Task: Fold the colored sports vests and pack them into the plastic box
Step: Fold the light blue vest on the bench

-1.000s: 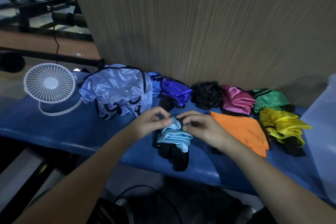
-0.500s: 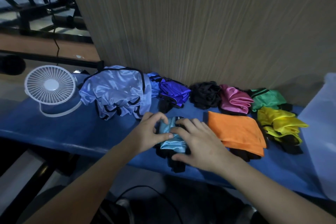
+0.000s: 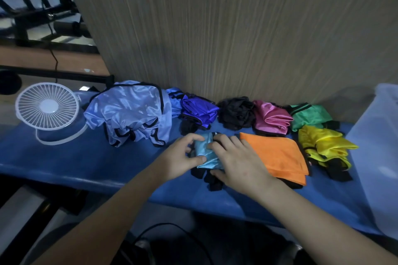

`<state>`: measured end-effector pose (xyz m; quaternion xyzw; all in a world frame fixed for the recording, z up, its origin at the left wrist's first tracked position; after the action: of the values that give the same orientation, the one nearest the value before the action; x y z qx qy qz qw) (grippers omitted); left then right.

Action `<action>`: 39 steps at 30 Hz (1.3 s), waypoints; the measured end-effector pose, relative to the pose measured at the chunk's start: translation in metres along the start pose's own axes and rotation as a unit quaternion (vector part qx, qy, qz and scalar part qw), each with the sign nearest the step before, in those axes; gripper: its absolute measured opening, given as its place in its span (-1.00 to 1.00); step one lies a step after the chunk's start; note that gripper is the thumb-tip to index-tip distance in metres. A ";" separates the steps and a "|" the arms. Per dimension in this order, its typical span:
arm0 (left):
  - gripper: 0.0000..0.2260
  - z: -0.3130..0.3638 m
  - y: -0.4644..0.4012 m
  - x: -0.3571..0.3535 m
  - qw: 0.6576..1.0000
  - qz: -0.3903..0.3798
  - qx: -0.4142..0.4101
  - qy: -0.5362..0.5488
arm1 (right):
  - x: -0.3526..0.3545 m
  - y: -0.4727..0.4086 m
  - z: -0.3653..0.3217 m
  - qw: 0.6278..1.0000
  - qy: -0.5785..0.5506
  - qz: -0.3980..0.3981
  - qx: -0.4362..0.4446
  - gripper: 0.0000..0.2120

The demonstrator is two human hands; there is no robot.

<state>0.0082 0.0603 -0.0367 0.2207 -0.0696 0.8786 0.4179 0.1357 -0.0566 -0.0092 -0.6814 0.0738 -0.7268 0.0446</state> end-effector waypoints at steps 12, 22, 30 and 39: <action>-0.63 0.005 -0.032 -0.029 0.998 0.051 -0.035 -0.015 | 0.000 -0.003 0.025 0.997 0.030 0.004 -0.067 -0.42; -0.73 0.007 -0.021 -0.011 0.997 0.049 -0.045 -0.033 | 0.016 -0.004 0.024 0.997 -0.003 0.047 -0.068 -0.47; -0.75 0.006 0.012 0.020 0.980 0.082 -0.129 -0.131 | 0.027 -0.010 0.003 0.991 -0.036 0.127 -0.016 -0.56; -0.75 -0.020 0.037 0.072 0.950 0.157 -0.147 -0.226 | 0.023 -0.030 -0.034 0.991 -0.032 0.128 0.031 -0.61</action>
<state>-0.0663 0.0938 -0.0200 0.3355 -0.3243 0.8404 0.2757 0.1009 -0.0297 0.0167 -0.6873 0.1361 -0.6952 0.1606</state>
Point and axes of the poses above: each hand's wrist, its own y-axis away from the middle knuckle, its own x-axis out of the back of the hand, z = x × y, the point moved 4 cm from there along -y, towards the middle knuckle, and after that the axes turned 1 degree about x, right-handed, at the moved point
